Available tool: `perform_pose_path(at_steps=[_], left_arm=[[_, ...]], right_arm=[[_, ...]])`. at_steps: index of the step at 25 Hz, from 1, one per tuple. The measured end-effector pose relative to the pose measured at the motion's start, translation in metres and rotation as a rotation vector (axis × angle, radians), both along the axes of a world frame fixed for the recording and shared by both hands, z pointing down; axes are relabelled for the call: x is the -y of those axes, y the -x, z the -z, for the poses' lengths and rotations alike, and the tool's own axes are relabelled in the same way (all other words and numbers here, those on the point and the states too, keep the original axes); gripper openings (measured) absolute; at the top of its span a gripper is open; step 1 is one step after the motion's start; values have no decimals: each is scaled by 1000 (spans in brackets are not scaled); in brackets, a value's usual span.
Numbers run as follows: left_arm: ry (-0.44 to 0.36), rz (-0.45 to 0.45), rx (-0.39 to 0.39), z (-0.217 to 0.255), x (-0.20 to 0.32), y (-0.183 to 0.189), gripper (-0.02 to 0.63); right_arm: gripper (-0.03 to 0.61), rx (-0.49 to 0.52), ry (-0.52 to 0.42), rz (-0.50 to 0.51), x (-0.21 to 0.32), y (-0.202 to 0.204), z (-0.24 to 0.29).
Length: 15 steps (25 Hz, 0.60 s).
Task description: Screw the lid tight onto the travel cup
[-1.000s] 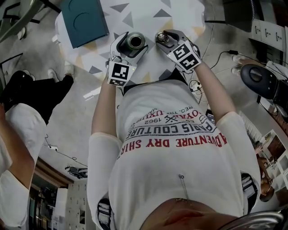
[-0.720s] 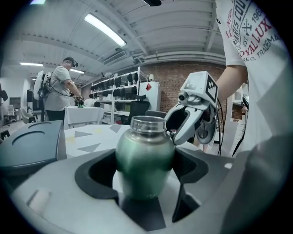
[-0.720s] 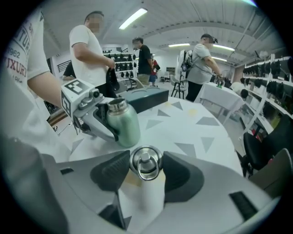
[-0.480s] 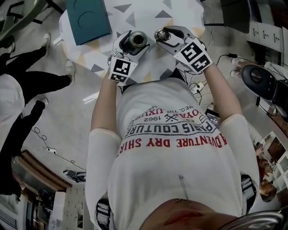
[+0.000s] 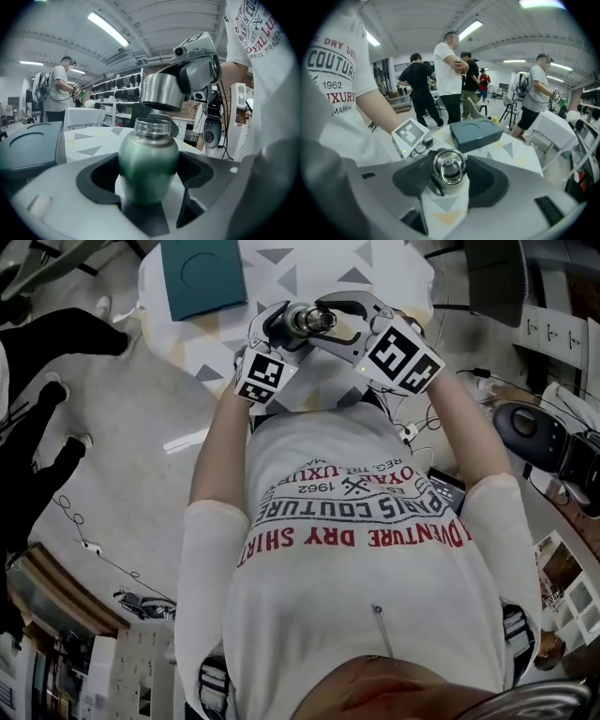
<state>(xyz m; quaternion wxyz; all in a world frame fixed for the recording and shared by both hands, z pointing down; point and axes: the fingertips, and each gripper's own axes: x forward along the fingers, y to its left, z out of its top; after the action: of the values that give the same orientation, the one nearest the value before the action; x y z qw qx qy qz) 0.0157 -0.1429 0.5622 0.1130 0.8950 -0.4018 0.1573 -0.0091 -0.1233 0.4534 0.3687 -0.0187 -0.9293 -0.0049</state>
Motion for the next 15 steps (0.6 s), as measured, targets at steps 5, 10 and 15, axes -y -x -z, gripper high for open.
perform_pose_path(at_steps=[5, 10, 15], left_arm=[[23, 4, -6, -6, -2, 0, 377], [18, -1, -6, -6, -2, 0, 377], [23, 0, -7, -7, -2, 0, 377]], right_arm=[[235, -46, 17, 55, -4, 11, -12], [235, -90, 25, 86, -3, 12, -23], [235, -94, 57, 64, -2, 13, -28]])
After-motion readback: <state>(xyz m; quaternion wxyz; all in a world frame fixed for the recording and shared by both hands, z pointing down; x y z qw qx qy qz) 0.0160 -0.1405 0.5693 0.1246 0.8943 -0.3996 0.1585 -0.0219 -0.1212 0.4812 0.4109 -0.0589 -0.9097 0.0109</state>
